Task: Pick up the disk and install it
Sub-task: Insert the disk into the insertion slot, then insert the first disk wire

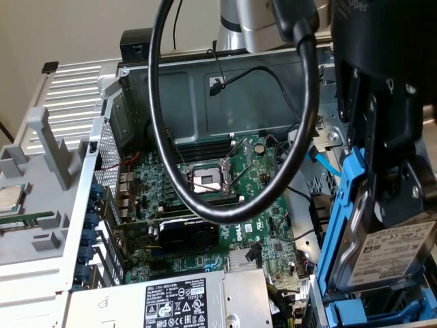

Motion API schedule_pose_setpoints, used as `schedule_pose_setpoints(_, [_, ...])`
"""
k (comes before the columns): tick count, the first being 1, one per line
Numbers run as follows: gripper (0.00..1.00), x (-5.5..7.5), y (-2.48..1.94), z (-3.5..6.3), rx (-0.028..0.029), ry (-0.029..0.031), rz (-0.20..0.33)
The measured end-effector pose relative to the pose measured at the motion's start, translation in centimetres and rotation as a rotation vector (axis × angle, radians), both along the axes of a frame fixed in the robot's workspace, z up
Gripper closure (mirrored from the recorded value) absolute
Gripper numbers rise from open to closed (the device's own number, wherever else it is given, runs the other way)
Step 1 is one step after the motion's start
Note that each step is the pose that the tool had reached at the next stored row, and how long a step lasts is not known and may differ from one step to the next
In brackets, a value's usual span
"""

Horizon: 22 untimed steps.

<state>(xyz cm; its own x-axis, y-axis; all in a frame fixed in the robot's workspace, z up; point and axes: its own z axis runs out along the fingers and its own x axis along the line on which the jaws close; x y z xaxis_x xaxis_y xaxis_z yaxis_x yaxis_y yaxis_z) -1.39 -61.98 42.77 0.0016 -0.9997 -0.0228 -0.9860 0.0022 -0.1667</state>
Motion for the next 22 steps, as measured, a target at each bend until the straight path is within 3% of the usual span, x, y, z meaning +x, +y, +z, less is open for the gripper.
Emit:
schedule_pose_setpoints(10, [0.62,0.0,0.0,-0.08,-0.0001,-0.0001,0.0])
schedule_pose_setpoints(12, [0.49,0.0,0.0,-0.09,0.0,-0.0002,0.0])
schedule_pose_setpoints(14, [0.49,0.0,0.0,-0.09,-0.0002,-0.0002,0.0])
schedule_pose_setpoints(15, [0.43,0.0,0.0,-0.1,-0.0004,-0.0002,0.0])
schedule_pose_setpoints(22, [0.43,0.0,0.0,-0.09,-0.0008,-0.0002,0.0])
